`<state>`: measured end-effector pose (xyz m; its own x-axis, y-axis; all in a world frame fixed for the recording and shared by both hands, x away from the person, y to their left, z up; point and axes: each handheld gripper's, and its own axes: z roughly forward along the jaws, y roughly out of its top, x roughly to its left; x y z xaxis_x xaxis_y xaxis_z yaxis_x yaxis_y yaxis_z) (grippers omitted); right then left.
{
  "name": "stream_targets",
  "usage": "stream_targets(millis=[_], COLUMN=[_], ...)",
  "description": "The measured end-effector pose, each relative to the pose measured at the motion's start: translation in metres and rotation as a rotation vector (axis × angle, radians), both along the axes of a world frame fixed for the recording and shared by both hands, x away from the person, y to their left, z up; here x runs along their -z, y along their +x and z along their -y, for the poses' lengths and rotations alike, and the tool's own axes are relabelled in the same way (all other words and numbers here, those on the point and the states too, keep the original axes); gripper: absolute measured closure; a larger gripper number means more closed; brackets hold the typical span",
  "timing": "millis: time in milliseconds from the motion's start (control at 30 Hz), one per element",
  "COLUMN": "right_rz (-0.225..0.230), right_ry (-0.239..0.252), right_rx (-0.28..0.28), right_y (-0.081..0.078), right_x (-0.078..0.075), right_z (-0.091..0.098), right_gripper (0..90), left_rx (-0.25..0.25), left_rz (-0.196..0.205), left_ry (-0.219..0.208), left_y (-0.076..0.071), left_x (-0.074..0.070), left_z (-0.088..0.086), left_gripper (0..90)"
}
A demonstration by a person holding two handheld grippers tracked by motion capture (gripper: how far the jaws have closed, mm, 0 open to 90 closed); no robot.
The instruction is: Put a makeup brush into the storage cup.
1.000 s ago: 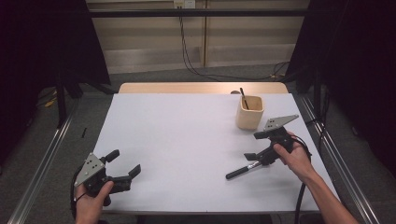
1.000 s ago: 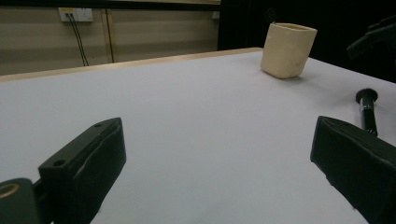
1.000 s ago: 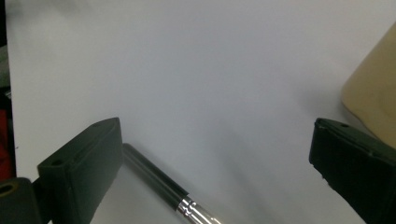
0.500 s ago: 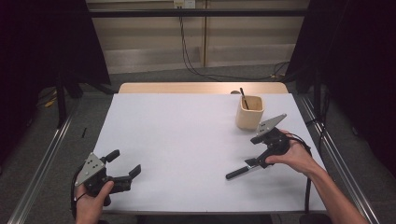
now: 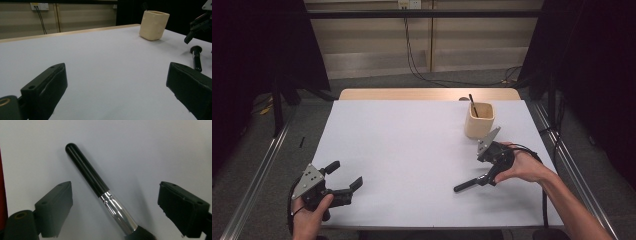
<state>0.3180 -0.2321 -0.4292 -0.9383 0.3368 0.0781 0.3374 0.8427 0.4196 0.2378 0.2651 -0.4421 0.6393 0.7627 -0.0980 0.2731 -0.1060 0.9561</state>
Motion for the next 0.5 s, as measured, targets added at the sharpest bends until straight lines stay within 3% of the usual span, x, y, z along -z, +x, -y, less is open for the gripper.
stream_targets(millis=[167,300,500], right_rz=[0.011,-0.007,-0.013], right_ry=[-0.076,-0.097,-0.136], right_rx=[-0.036,-0.068,-0.093], right_y=[-0.003,-0.001,0.001], right_x=[0.006,0.011,0.018], right_z=[-0.003,-0.004,-0.005], right_gripper=[17.9,30.2,39.9], left_rx=[0.0,0.008,0.009], left_rz=[-0.003,-0.004,-0.003], left_ry=[0.002,0.008,0.009], left_y=[0.0,0.001,0.001], left_x=[0.0,0.001,0.001], left_z=[0.0,0.001,0.001], left_gripper=[3.4,3.4,3.4])
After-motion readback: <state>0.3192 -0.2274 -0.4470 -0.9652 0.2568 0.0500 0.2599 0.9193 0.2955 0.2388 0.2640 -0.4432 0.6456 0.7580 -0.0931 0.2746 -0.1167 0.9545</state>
